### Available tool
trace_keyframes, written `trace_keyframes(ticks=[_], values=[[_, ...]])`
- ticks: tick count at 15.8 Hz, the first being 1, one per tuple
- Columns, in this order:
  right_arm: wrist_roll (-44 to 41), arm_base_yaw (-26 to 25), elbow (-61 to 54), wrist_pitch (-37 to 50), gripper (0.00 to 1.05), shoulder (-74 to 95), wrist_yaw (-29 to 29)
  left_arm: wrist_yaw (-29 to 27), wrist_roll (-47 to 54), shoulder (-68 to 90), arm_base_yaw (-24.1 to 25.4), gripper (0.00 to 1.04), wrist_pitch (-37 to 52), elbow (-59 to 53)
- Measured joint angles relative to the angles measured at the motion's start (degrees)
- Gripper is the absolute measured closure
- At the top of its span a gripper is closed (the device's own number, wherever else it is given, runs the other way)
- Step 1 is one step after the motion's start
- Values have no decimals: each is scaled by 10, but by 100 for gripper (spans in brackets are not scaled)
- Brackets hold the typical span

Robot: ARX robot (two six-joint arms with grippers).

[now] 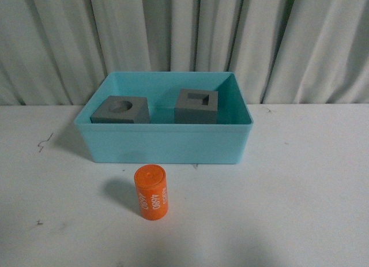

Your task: Place gray and orange parts in blue box

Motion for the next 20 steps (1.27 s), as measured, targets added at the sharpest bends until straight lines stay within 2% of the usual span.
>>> trace_keyframes(ticks=[1,2,3,4,6,9,10,11,12,19,20], values=[[0,0,0,0,6,0,0,2,-4,-90,50,7,-52,-28],[0,0,0,0,6,0,0,31,46,-245,106,17,90,-108],[0,0,0,0,6,0,0,68,87,-351,134,28,160,-174],[0,0,0,0,6,0,0,63,116,-440,137,40,200,-218],[0,0,0,0,6,0,0,10,141,-495,67,68,199,-235],[0,0,0,0,6,0,0,-53,143,-517,10,104,193,-257],[0,0,0,0,6,0,0,-68,145,-523,-5,103,193,-261],[0,0,0,0,6,0,1,-143,145,-534,-77,103,188,-269],[0,0,0,0,6,0,0,-147,146,-536,-99,103,188,-274],[0,0,0,0,6,0,0,-158,146,-564,-93,103,192,-302],[0,0,0,0,6,0,0,-157,146,-564,-93,101,190,-302]])
